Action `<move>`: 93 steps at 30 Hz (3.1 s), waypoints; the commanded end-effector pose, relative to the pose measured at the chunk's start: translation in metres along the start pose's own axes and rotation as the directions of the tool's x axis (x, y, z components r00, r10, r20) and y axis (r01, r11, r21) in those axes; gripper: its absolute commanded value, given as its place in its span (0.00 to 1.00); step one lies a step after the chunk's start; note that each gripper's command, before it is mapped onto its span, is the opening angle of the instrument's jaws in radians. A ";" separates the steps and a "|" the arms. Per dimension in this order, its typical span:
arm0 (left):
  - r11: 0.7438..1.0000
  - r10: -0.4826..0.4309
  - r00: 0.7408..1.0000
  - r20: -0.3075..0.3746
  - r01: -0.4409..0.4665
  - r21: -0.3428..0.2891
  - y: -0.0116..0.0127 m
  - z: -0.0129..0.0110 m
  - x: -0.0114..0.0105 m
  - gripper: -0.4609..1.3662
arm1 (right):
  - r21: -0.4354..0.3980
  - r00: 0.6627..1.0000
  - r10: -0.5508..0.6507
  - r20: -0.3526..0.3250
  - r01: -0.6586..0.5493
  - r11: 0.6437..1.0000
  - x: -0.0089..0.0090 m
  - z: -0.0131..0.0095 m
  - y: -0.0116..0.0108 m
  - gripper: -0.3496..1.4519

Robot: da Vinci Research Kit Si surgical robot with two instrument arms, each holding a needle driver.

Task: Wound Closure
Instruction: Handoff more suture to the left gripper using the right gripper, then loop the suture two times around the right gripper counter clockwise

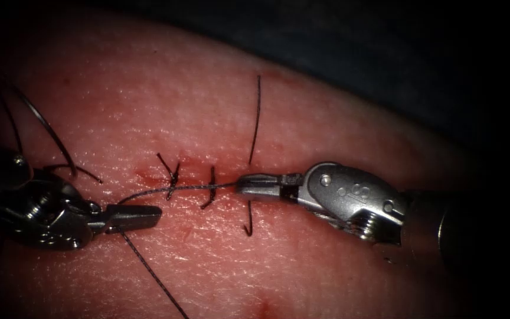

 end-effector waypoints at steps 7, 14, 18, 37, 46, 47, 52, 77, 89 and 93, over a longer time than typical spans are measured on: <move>1.000 -0.004 1.000 -0.005 0.004 -0.010 -0.0002 -0.0014 0.0007 0.06 | 0.003 1.000 0.002 0.001 -0.002 1.000 0.0003 -0.0005 -0.0003 0.69; 1.000 -0.007 1.000 -0.004 0.007 -0.012 -0.0010 -0.0019 0.0007 0.06 | -0.002 1.000 0.009 0.001 -0.009 1.000 0.0004 -0.0010 -0.0002 0.87; 1.000 -0.008 1.000 -0.003 0.008 -0.012 -0.0010 -0.0020 0.0009 0.06 | -0.011 1.000 0.005 0.006 -0.005 1.000 0.0005 -0.0018 0.0000 0.87; 0.999 0.044 0.999 -0.019 -0.044 -0.008 -0.0029 -0.0011 0.0030 0.06 | -0.102 0.999 -0.041 -0.012 0.040 0.994 0.0025 -0.0054 0.0049 0.69; 0.999 0.048 0.998 -0.037 -0.049 -0.007 -0.0030 0.0003 0.0038 0.06 | -0.092 0.998 -0.055 -0.015 0.053 0.994 0.0028 -0.0044 0.0057 0.46; 0.998 0.055 0.997 -0.045 -0.055 -0.007 -0.0029 0.0004 0.0040 0.06 | -0.079 0.998 -0.054 -0.017 0.053 0.995 0.0028 -0.0042 0.0060 0.23; 0.997 0.072 0.995 -0.062 -0.073 -0.008 -0.0028 0.0008 0.0046 0.06 | -0.053 0.998 -0.057 -0.022 0.056 0.997 0.0031 -0.0030 0.0076 0.00; 0.989 0.134 0.982 -0.136 -0.142 -0.051 -0.0050 0.0028 0.0050 0.06 | 0.083 0.989 -0.137 -0.051 0.141 0.987 0.0005 0.0058 0.0089 0.00; 0.985 0.149 0.976 -0.157 -0.160 -0.061 -0.0057 0.0048 0.0030 0.06 | 0.142 0.985 -0.158 -0.072 0.167 0.976 0.0007 0.0063 0.0056 0.00; 0.985 0.148 0.976 -0.162 -0.160 -0.066 -0.0058 0.0053 0.0020 0.06 | 0.149 0.985 -0.154 -0.082 0.165 0.975 0.0008 0.0061 0.0047 0.00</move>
